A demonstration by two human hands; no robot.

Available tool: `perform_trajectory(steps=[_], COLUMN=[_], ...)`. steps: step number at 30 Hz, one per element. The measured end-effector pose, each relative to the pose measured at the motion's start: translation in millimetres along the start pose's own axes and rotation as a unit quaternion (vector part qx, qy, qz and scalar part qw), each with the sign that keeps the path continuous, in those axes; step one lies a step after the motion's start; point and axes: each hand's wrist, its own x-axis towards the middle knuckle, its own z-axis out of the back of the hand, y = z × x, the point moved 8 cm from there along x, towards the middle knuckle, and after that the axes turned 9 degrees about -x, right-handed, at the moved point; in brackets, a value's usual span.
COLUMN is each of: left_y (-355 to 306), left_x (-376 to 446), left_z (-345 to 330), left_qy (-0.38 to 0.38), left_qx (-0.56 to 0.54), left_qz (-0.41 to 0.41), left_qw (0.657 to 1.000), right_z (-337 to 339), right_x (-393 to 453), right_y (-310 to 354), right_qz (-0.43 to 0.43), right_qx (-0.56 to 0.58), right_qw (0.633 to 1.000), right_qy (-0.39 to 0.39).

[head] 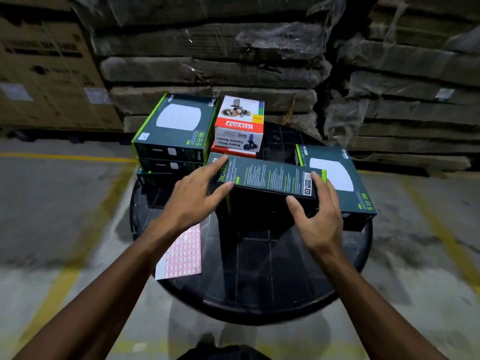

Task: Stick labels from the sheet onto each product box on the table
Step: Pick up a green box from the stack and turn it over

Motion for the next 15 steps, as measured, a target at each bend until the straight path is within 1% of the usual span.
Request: perform_trajectory(steps=[7,12,15], left_y=[-1.5,8.2,9.2], left_x=[5.6,4.1,2.6], left_z=[-2.6,-14.2,-19.2], left_qy=[-0.016,0.010,0.002], left_qx=[0.001,-0.021,-0.043], left_qz=[-0.004,0.004,0.005], left_qw=[1.000,1.000,0.999], right_z=[-3.7,-9.6,-13.2], right_x=[7.8,7.0,3.3], right_y=[-1.3,-2.5,1.6], right_qz=[-0.009,-0.010,-0.015], right_qx=[-0.019,-0.016,-0.012], right_qw=[1.000,1.000,1.000], right_qy=[0.008,0.006,0.001])
